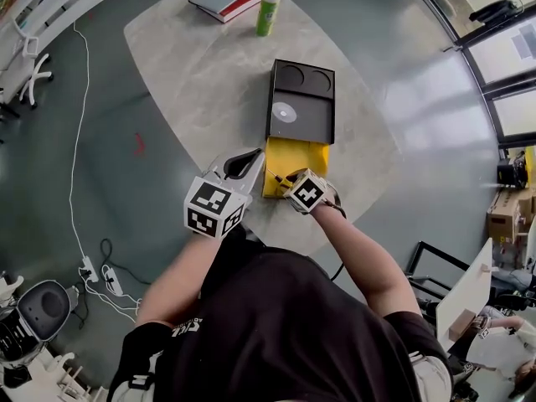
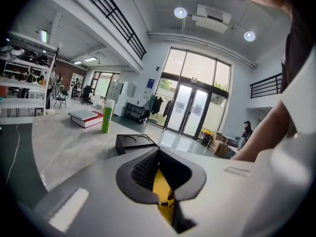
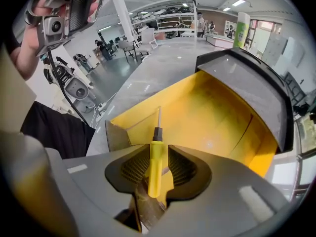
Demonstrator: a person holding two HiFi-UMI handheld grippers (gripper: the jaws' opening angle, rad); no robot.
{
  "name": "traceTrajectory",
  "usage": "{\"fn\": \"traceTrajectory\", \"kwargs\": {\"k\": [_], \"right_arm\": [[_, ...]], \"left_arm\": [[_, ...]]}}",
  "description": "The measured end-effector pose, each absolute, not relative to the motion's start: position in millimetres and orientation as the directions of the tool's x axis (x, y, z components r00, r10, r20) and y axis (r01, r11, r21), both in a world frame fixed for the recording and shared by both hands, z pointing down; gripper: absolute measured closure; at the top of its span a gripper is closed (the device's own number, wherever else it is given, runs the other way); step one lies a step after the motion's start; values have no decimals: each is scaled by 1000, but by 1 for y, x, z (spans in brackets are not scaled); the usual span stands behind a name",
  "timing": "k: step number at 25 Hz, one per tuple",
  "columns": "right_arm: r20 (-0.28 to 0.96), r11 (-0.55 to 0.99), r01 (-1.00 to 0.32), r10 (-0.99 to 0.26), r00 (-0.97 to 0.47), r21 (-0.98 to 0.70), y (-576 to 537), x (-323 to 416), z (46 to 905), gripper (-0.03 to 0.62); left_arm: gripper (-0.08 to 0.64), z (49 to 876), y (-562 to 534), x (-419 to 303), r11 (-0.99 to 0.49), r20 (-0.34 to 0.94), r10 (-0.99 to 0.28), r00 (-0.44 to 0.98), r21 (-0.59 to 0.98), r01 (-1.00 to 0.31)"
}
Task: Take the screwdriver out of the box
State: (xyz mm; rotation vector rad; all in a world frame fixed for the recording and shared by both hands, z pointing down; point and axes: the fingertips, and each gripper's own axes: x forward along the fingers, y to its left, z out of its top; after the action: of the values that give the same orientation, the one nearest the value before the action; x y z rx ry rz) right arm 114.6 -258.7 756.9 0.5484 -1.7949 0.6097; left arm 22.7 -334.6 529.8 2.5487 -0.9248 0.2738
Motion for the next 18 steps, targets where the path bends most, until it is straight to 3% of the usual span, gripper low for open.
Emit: {"fn": "traceTrajectory", "kwargs": {"k": [9,18], "right_arm": [[972,837,-543,-75,-223,-60,-262,115,763,477],[963,791,-608,-100,-250,-76,-269,123,763,505]], "left_arm": [[557,536,-335,6,-672,320,-583,747,327,-664],[557,534,-322,5,-663,323,-590,740,328,-673]]}}
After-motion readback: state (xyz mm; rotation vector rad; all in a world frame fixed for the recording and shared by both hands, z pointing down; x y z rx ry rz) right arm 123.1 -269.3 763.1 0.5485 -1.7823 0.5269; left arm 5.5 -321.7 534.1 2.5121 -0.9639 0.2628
